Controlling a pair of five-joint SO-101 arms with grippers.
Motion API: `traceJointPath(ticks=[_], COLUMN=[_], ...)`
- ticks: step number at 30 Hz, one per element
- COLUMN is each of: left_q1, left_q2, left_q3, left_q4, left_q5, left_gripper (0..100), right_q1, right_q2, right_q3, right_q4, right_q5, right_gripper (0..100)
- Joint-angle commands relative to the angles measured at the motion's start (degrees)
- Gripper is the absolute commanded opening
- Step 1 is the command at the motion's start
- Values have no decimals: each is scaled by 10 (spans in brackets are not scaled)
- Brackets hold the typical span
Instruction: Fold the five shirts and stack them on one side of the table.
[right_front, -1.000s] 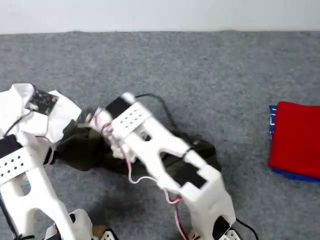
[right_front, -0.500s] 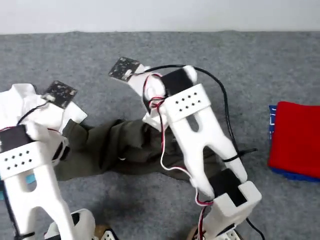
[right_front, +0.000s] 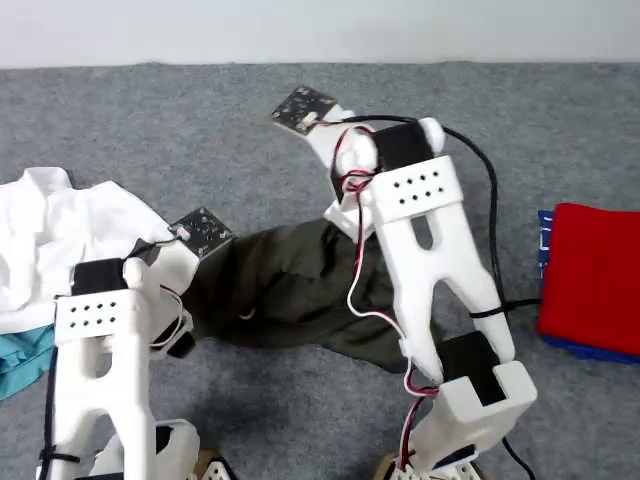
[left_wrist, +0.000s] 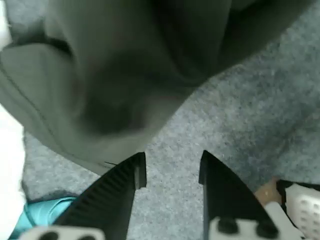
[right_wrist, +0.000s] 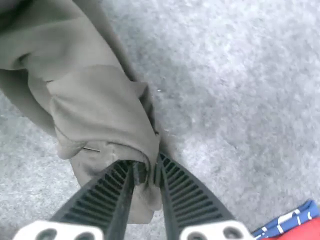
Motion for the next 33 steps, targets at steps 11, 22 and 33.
traceJointPath(ticks=[11,22,33], left_q1=[-127,-139,-105], left_q2=[18,222,284], left_q3=[49,44,10], left_q4=[-95,-213,-236], left_q5=[-98,-99,-39], left_gripper=[222,218,103], right_q1=[41,39,39], right_q2=[-10,-9,-15], right_q3=[-34,-33,-34], right_q4=[28,28,39], right_q5=[2,1,-11], right_gripper=[9,9,9])
